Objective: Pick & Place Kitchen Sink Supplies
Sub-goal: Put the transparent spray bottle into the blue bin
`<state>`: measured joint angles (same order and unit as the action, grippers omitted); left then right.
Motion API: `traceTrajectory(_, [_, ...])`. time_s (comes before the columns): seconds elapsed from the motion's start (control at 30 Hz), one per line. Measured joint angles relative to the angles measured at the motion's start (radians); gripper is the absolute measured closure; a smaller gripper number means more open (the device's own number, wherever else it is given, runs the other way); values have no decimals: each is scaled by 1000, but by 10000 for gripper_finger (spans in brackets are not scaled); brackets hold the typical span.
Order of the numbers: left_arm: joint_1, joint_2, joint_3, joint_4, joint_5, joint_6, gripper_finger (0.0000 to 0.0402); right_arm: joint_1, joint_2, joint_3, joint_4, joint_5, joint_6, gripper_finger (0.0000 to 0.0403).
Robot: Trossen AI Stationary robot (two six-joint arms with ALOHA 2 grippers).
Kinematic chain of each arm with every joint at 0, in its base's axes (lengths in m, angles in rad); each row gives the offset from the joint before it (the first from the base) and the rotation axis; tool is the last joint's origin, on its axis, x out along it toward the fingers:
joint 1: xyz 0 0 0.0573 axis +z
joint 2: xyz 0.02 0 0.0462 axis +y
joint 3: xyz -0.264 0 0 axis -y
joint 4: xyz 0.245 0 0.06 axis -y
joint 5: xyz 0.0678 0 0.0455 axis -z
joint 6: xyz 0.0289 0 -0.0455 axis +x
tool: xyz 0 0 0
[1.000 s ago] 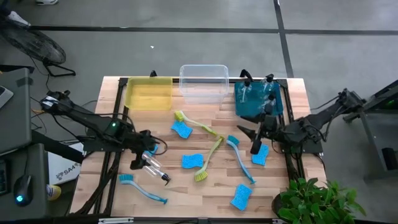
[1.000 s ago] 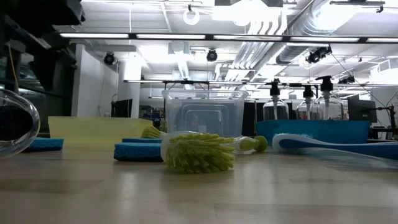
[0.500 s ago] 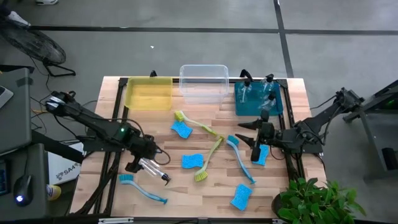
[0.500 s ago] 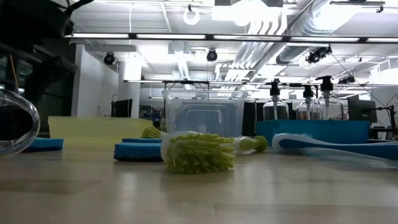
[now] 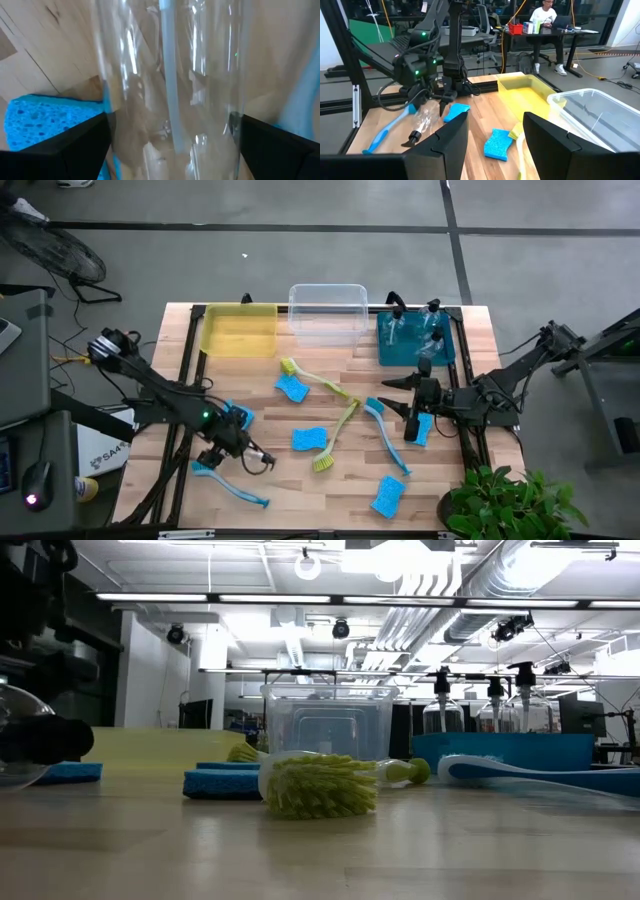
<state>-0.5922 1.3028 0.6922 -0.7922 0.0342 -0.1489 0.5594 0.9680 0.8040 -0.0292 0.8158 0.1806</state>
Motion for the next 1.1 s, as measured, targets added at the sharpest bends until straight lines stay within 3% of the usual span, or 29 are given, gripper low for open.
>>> traceTrajectory(0.37, [3,77,0,35,-23,-16,17,0,0,0,0,0,2,219])
traceTrajectory(0.67, [3,76,0,33,-40,-17,94,0,0,0,-1,-2,6,219])
traceTrajectory(0.83, [3,76,0,34,-55,-44,96,0,5,0,-1,-32,21,219])
traceTrajectory(1.1, [3,77,35,54,-222,-57,86,-10,85,0,76,-17,-37,219])
